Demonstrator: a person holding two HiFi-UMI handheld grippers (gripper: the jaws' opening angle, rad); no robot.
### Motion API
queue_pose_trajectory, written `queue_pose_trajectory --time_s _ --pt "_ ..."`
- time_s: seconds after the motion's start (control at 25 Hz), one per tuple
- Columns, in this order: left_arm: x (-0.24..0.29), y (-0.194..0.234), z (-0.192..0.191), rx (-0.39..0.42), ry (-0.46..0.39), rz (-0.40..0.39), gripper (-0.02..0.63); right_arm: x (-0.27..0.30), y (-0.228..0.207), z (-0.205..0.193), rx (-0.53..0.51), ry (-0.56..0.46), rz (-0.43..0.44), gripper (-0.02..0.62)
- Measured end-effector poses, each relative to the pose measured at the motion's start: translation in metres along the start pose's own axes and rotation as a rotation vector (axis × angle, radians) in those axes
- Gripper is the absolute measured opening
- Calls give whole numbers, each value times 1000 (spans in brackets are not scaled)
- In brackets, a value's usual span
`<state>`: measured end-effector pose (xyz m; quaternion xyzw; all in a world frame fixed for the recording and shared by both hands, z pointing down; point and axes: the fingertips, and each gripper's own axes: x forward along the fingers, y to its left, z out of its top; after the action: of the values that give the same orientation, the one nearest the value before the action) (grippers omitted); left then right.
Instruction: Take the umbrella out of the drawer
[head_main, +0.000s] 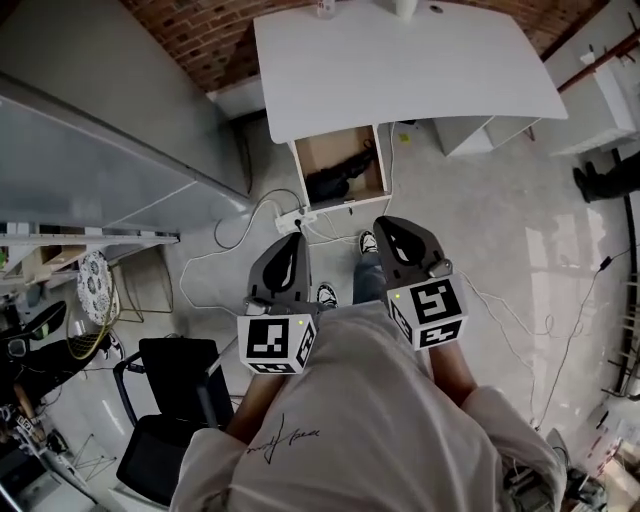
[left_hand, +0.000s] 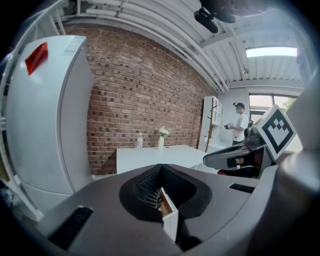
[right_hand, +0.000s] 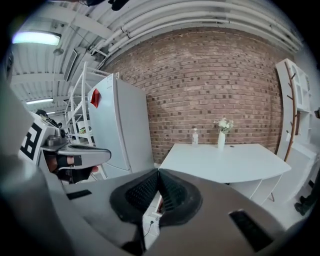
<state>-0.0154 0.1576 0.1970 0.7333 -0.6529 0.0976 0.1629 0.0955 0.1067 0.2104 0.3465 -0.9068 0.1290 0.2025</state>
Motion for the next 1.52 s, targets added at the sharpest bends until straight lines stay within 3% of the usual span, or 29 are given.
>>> queue_pose_trajectory --time_s 0.12,0.28,0.6,0.92,1.16,1.52 --pt "22 -2 11 55 0 59 17 19 -18 11 -26 7 50 15" --pt "54 -6 20 42 1 112 17 41 -39 23 -66 16 127 15" --pt "109 -9 30 2 10 226 17 78 -73 40 -162 36 279 15" --pt "127 -5 22 -87 15 338 17 104 -87 34 -237 68 410 15" --pt "137 -5 11 -134 32 356 17 116 -85 22 -280 97 452 17" --pt "152 1 -10 -196 50 315 17 126 -79 14 -375 132 474 17"
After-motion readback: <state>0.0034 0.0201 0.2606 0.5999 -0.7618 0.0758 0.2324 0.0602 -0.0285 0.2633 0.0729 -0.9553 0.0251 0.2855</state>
